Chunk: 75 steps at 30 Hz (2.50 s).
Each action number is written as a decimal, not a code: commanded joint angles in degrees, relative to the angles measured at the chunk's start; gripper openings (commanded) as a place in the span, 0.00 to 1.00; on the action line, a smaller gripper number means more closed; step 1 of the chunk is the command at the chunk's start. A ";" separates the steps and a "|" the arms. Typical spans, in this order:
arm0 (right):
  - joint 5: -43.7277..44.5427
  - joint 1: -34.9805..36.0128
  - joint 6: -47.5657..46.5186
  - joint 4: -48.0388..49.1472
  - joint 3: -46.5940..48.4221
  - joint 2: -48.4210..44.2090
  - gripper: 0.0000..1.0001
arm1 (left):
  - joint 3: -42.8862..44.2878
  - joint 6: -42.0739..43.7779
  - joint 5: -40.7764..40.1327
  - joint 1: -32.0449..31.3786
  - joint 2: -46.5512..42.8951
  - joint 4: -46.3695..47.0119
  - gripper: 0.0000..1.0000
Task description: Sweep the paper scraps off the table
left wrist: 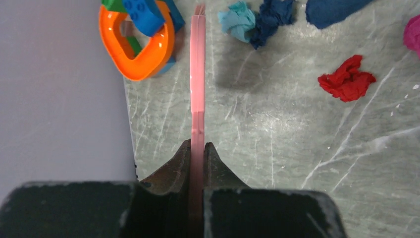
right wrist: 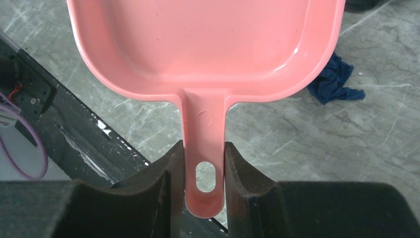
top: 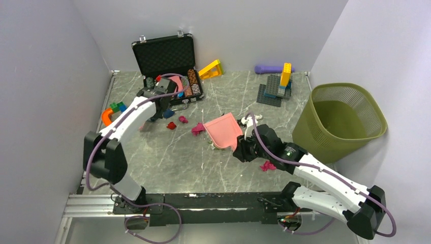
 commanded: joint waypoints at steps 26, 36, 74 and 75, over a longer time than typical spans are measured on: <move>2.33 0.34 -0.13 -0.55 1.00 -4.92 0.19 | 17.44 3.33 1.01 -11.58 4.38 -14.87 0.00; 7.71 0.23 1.64 -3.70 2.44 -7.23 0.19 | 12.08 16.81 3.42 -15.90 13.88 4.56 0.00; 4.11 19.27 9.77 -24.38 10.37 16.19 0.08 | 24.91 11.65 0.62 -15.70 23.30 -10.60 0.00; 4.62 19.44 10.20 -25.17 10.60 16.88 0.08 | 25.16 11.97 1.78 -15.56 23.60 -10.05 0.00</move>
